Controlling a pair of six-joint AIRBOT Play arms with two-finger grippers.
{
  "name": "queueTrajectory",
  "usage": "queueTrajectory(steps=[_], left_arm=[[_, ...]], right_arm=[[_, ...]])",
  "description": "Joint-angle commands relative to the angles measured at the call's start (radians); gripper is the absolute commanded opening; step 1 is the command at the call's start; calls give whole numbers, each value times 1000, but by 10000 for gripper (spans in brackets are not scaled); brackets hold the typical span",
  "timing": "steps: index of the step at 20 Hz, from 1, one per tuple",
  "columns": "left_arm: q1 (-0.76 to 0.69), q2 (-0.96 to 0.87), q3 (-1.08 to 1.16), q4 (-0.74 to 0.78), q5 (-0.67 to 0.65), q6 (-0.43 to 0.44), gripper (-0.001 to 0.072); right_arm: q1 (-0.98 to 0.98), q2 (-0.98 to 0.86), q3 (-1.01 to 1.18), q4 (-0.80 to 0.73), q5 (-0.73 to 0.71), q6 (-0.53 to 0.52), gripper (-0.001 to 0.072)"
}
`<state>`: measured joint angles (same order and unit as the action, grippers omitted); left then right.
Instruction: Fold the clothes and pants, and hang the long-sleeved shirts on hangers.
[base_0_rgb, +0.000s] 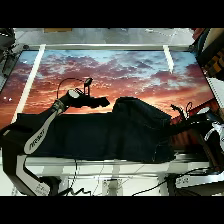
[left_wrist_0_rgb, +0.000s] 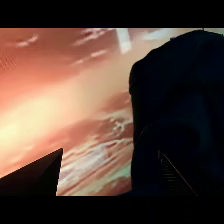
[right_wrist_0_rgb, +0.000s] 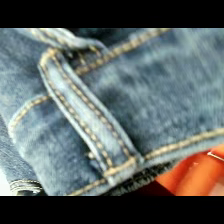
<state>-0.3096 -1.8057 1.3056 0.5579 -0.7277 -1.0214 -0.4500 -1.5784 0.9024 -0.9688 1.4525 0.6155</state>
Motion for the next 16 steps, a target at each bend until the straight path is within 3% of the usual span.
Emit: queueTrajectory(steps=[1,5,8,9,10,11,14,16], left_arm=[[-35,-53,22,-46,13,-10,636],[-61,-111,98,-27,36,-10,635],[-68,-133,119,4,58,14,384],[-73,-134,119,16,55,42,267],[-77,-134,119,26,52,78,94],[-82,-134,120,25,51,130,24],[-80,-121,161,35,55,175,22],[-71,-86,220,170,55,174,21]], right_arm=[[12,2,0,61,26,30,57],[12,2,0,126,81,31,57],[12,2,0,134,89,31,57],[12,2,0,134,92,31,57],[12,2,0,134,95,31,57],[12,2,0,134,96,31,57],[12,2,0,141,82,31,56],[12,2,0,181,55,31,56]])
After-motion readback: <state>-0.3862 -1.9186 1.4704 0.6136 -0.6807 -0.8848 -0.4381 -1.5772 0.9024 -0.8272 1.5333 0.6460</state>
